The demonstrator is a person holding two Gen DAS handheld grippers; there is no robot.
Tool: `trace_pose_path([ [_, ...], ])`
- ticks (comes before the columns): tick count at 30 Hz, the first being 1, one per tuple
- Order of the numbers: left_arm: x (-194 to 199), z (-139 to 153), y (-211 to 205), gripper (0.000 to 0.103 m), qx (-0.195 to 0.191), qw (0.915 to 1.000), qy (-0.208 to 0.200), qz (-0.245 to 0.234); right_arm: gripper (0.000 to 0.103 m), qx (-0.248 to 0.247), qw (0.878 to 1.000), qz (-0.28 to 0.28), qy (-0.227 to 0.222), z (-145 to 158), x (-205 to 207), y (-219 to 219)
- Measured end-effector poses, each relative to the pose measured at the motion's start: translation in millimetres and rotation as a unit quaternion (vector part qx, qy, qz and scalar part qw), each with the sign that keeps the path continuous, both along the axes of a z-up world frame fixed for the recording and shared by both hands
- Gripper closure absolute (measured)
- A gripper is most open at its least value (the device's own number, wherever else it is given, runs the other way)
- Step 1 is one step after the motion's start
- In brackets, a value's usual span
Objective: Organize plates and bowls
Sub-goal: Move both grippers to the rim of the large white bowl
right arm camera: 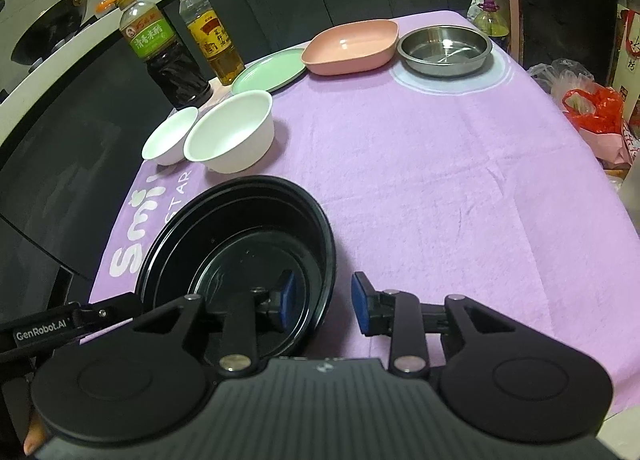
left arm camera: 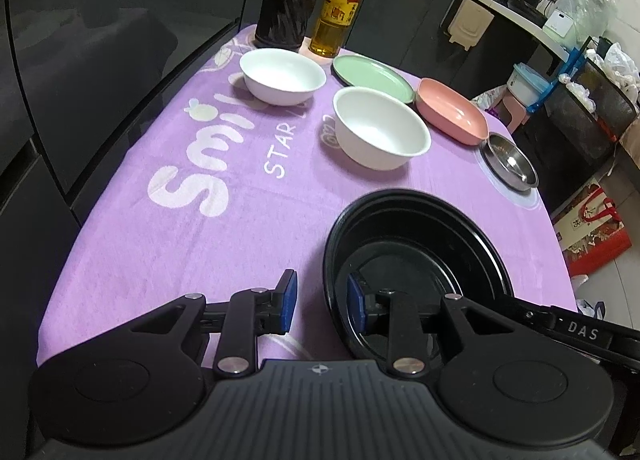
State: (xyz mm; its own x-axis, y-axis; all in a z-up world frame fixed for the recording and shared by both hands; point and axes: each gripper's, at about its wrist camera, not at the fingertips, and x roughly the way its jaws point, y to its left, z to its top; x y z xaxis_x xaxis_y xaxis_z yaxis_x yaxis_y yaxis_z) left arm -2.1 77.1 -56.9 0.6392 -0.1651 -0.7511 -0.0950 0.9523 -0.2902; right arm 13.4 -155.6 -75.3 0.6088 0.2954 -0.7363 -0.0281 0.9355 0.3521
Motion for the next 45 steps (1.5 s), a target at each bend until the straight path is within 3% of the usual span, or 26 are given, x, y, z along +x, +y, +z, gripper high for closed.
trace_pose_path([
  [8,18,12,3,0.076,0.001,0.9997,-0.021,0.015,0.067,-0.016,0.999,0.005,-0.031,15,13,-6],
  [15,53,18,2,0.073,0.001,0.9992,-0.030,0.025,0.067,-0.009,0.999,0.027,-0.032,22,43,-8],
  [29,133,9,-10,0.073,0.008,0.9996,-0.013,0.022,0.067,0.007,0.999,0.042,-0.031,24,116,7],
  [45,182,-12,-4,0.073,0.007,0.9995,0.009,0.028,0.067,0.006,0.997,0.083,-0.004,10,170,33],
])
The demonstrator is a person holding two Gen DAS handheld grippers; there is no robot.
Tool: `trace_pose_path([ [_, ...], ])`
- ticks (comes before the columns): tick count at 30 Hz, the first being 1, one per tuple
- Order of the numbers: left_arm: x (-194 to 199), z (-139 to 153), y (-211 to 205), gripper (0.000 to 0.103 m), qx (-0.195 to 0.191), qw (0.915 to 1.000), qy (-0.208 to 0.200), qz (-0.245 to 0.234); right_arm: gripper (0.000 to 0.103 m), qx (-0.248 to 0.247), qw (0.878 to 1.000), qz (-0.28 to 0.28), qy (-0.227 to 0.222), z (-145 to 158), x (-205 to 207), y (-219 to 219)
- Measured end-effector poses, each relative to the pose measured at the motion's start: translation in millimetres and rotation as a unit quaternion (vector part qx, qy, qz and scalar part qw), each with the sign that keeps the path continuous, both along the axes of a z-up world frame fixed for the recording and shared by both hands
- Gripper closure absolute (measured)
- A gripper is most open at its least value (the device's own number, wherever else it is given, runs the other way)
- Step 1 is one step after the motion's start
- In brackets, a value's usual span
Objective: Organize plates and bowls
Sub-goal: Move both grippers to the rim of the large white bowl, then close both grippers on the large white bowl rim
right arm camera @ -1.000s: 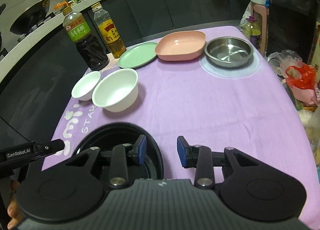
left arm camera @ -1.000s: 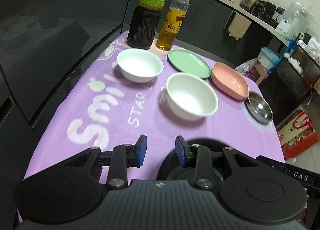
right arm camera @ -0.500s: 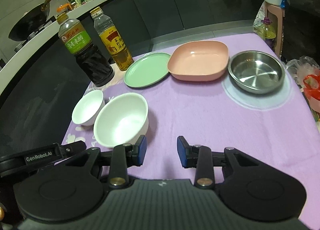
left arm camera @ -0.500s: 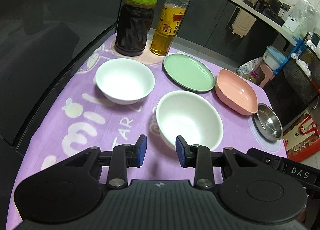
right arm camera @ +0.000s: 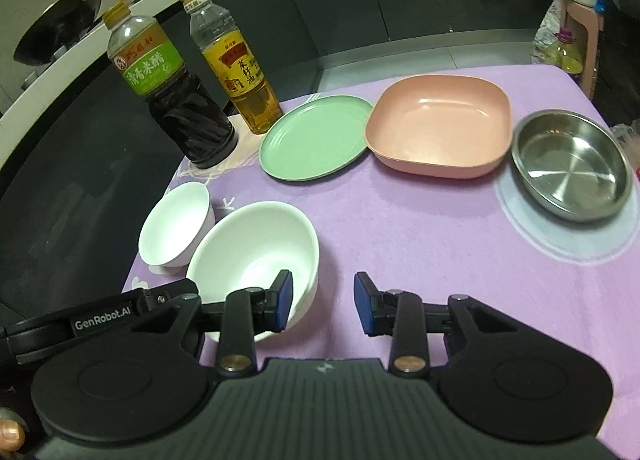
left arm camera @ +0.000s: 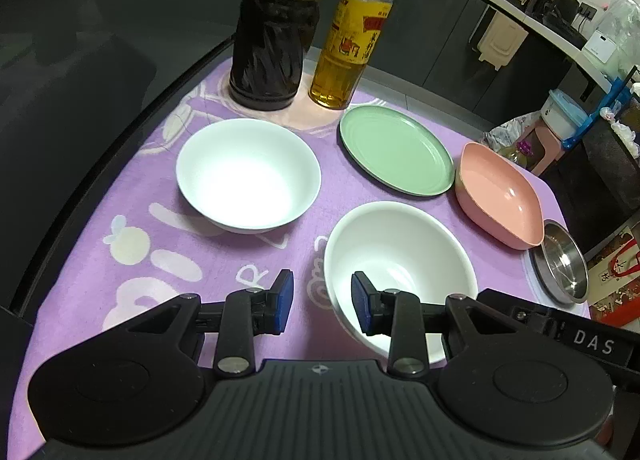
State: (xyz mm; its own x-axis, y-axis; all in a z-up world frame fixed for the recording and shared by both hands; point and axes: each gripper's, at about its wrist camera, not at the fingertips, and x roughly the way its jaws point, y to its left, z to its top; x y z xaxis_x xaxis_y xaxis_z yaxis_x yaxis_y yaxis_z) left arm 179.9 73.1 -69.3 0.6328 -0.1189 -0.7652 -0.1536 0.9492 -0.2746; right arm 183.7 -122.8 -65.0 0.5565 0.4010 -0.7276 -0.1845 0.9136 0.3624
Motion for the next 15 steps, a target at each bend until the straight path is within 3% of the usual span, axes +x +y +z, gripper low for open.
trace_pose_path([
  [11,20,-16,-3,0.074,-0.001,0.9997,0.017,-0.015,0.070,-0.001,1.000,0.015,0.022,-19,20,11],
  [15,22,-19,-4,0.079,0.000,0.9996,0.020,-0.022,0.074,-0.003,0.999,0.018,0.027,-23,23,13],
])
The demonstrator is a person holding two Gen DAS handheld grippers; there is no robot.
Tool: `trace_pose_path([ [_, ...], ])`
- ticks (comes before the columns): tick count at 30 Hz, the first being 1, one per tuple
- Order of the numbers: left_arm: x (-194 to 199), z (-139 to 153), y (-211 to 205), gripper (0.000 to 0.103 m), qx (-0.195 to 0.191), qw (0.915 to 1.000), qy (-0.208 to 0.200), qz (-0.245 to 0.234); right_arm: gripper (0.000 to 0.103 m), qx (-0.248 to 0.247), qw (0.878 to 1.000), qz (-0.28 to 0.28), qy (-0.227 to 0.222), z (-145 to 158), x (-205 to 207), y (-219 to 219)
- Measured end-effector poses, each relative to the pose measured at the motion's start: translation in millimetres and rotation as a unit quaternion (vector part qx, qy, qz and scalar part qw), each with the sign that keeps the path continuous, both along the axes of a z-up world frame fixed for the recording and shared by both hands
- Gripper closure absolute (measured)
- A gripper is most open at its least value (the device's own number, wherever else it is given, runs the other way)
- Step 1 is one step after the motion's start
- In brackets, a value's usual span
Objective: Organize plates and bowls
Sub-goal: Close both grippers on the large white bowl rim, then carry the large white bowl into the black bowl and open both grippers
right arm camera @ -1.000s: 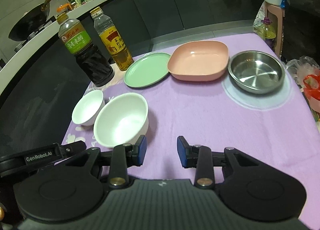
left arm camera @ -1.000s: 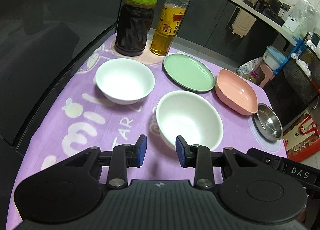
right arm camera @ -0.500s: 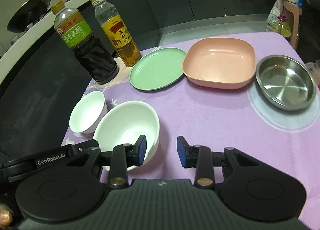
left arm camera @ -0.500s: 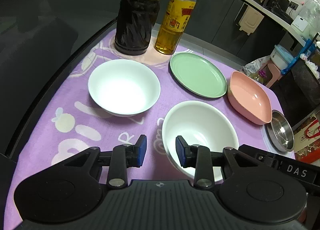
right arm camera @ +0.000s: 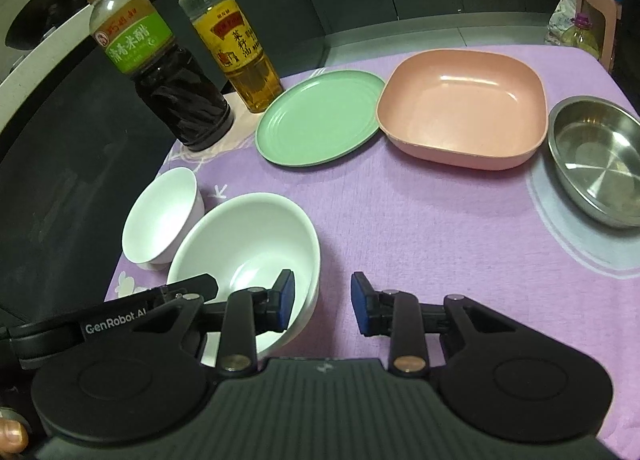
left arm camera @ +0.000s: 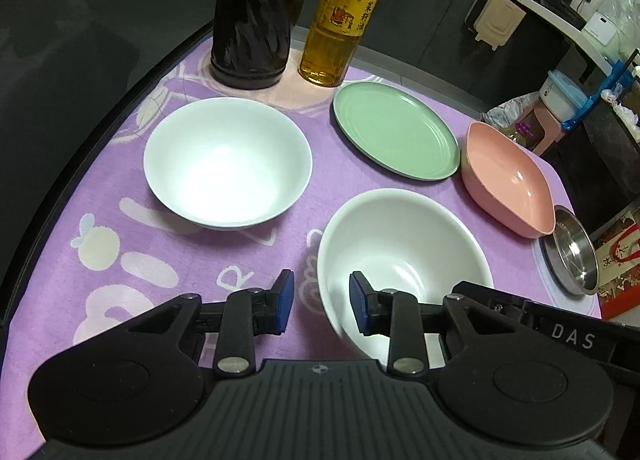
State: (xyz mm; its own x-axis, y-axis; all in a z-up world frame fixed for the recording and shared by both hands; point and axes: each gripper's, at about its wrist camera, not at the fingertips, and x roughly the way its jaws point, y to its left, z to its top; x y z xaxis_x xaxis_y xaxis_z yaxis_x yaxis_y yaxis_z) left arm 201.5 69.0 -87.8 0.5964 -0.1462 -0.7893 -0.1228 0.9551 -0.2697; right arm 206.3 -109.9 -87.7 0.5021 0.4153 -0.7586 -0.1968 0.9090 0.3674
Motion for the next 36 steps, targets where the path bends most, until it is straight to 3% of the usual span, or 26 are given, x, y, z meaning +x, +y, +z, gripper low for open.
trace_pose_path([
  [2,-1,1,-2,0.094,0.007,0.9999,-0.008,-0.010,0.082,0.001,1.000,0.003,0.001,-1,0,0],
  [4,-4,3,-5,0.095,0.014,0.9996,-0.015,-0.020,0.094,0.007,1.000,0.010,-0.001,0,-1,2],
  [8,-15,13,-11,0.095,0.028,0.9987,-0.034,-0.024,0.094,-0.009,1.000,0.011,-0.019,7,-10,6],
  [36,-132,71,-16,0.094,0.024,0.9933,-0.103,-0.047,0.094,-0.003,0.996,-0.006,-0.093,73,-128,0],
])
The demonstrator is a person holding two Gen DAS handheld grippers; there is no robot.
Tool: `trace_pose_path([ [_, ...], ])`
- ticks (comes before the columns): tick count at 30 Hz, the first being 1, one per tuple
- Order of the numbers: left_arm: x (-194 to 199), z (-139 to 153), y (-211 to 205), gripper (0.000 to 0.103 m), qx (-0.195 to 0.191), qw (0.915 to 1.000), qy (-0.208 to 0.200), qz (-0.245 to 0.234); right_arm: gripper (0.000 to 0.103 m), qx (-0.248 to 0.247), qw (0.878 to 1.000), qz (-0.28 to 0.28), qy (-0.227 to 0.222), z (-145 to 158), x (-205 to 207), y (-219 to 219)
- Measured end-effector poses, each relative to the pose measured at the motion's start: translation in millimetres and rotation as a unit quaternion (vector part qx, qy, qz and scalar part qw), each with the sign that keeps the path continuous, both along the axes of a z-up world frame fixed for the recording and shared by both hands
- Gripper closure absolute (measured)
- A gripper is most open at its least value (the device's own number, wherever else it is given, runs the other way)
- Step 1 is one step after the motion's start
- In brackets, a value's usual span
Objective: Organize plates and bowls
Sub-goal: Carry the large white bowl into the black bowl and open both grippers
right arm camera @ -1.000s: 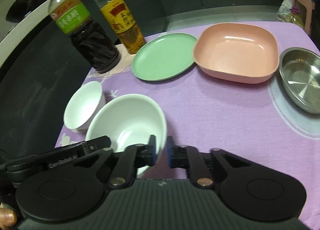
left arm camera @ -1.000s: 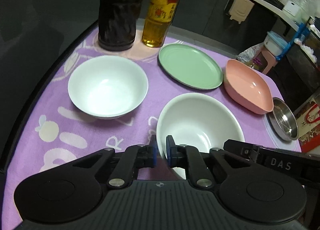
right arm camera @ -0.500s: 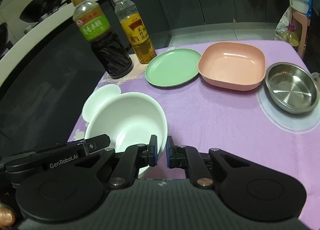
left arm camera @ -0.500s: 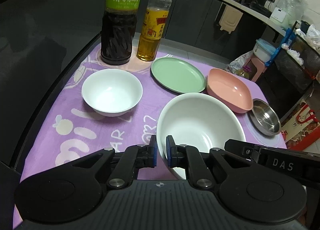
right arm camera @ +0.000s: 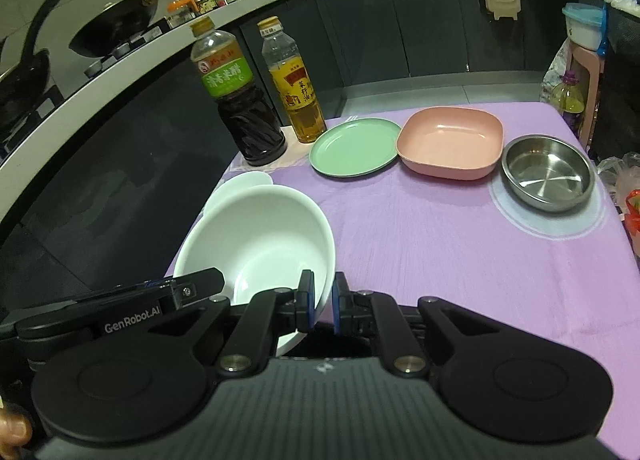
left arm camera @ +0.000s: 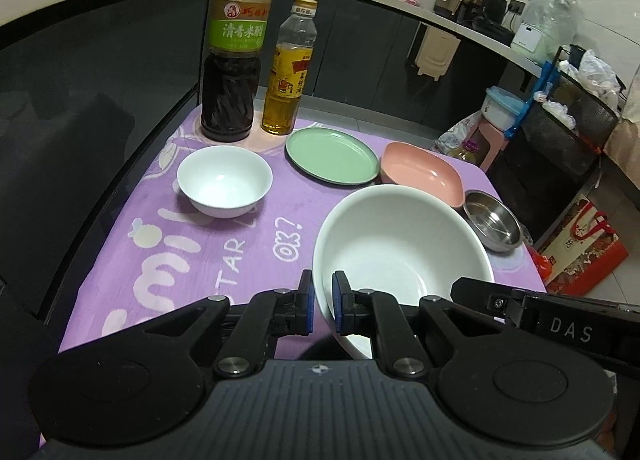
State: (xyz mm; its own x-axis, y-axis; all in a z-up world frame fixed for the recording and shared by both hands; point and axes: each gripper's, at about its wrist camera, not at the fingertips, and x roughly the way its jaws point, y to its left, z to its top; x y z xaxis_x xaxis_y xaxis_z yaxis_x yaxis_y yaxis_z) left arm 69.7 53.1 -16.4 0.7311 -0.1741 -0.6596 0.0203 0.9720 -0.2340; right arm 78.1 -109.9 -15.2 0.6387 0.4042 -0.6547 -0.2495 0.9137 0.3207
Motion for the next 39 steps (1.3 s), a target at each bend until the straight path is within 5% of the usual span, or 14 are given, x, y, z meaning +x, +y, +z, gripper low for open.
trace_pose_path([
  [18,-55,3,-6,0.094,0.013,0.9998,-0.005,-0.014,0.094,0.006,1.000,-0.002,-0.001,0,-52,-7],
  [39,-60,-26,-9,0.092,0.031,0.9982,0.043,-0.028,0.092,-0.006,0.999,-0.003,0.046,-28,-63,-5],
])
